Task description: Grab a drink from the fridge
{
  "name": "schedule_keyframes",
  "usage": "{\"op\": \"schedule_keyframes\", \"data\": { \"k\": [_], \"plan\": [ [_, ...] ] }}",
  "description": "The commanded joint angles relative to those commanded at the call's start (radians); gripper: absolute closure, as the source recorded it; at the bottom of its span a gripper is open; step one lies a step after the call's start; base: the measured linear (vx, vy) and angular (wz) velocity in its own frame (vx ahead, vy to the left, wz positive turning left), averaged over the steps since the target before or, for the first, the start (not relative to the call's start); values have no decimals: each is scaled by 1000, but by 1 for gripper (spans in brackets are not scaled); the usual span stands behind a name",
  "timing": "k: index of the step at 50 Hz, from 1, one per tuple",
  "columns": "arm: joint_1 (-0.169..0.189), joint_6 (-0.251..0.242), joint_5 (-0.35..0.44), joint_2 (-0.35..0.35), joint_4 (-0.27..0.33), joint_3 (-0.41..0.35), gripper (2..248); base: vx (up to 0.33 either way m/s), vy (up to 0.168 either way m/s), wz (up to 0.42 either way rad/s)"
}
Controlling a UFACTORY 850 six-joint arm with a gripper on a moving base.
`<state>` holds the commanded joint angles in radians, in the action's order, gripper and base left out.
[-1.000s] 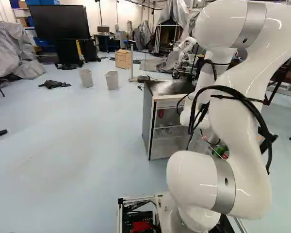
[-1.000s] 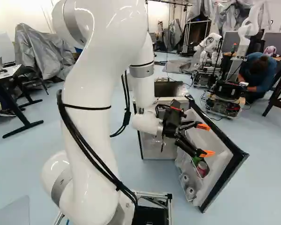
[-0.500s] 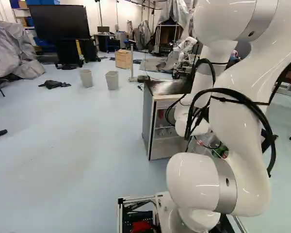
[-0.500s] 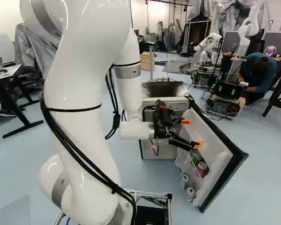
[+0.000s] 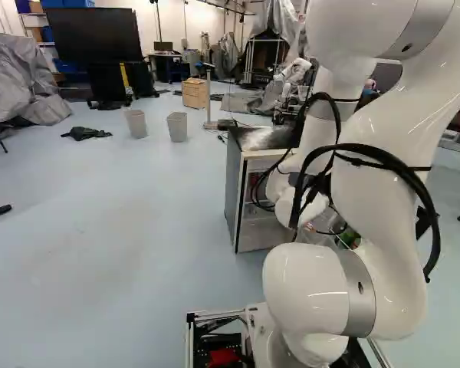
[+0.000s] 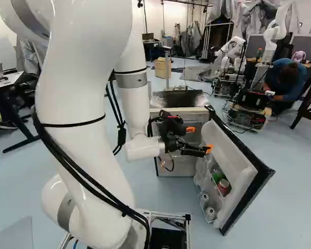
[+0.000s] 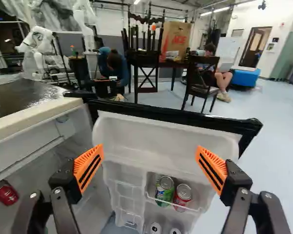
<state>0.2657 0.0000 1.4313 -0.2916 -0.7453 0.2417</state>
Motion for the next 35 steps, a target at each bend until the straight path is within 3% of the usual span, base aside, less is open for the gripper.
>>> {"op": "schedule_keyframes", "data": {
  "k": [35],
  "plan": [
    [20, 0, 0, -9, 369, 12, 3, 0, 0, 0]
  ]
}}
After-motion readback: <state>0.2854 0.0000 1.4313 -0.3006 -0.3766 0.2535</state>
